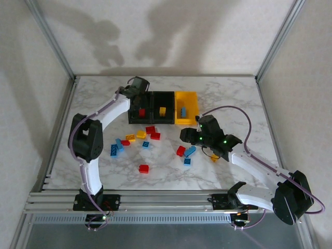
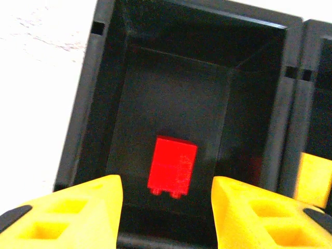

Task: Sort the legos into containers by color
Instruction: Place the lego in the container, then pick up the lego from the center of the table.

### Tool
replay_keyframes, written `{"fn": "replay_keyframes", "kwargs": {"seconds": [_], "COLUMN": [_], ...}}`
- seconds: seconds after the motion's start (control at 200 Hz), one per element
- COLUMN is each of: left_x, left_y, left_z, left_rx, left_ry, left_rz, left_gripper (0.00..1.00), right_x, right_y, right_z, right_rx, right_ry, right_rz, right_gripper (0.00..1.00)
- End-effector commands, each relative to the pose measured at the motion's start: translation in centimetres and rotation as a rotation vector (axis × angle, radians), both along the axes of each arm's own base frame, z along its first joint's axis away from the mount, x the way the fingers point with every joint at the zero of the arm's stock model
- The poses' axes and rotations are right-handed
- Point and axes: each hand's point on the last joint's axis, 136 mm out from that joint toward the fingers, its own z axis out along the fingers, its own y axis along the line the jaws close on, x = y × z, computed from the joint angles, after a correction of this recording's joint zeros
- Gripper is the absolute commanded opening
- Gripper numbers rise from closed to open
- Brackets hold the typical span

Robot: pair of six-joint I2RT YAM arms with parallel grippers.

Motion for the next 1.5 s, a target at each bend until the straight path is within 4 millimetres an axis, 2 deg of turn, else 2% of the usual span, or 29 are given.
{"fn": "replay_keyframes", "kwargs": {"seconds": [0.0,0.3,0.441,0.606,0.761,0.906,1.031,1.142,1.397,1.497], "left_x": [-2.4,-9.3,-11.6,-14.3,-16.5,-17.4,-17.7,-17.9,-18.1,-18.1], "left_y": [-0.9,-3.1,-3.6,-5.1,-7.2,-8.2,-8.6,-8.3,-7.8,-7.8], "left_z": [2.3,2.2,2.0,0.9,-0.9,-2.0,-2.0,-2.0,-2.3,-2.6], "left_rx": [-0.035,-0.130,-0.174,-0.233,-0.263,-0.236,-0.234,-0.223,-0.204,-0.204], "left_ry": [-0.022,-0.031,-0.039,-0.031,0.003,0.020,0.021,0.021,0.026,0.029], "left_rz": [-0.057,-0.160,-0.165,-0.200,-0.252,-0.276,-0.290,-0.286,-0.273,-0.268], "left_gripper": [0.48,0.51,0.52,0.53,0.53,0.53,0.53,0.53,0.53,0.53], "right_x": [0.3,0.4,0.4,-0.5,-1.1,-0.9,-0.5,-0.4,-0.4,-0.7], "right_y": [-0.1,-1.2,-2.0,-4.0,-4.6,-4.5,-4.8,-5.5,-4.5,-4.5], "right_z": [0.5,-1.4,-2.1,-4.5,-6.5,-8.3,-9.4,-10.1,-12.0,-12.5], "right_rx": [-0.028,-0.118,-0.143,-0.241,-0.239,-0.227,-0.235,-0.236,-0.223,-0.226], "right_ry": [-0.012,0.068,0.121,0.260,0.343,0.391,0.403,0.408,0.458,0.471], "right_rz": [-0.006,-0.062,-0.110,-0.209,-0.294,-0.356,-0.407,-0.453,-0.425,-0.424], "right_gripper": [0.55,0.56,0.56,0.59,0.65,0.64,0.61,0.60,0.58,0.53]}}
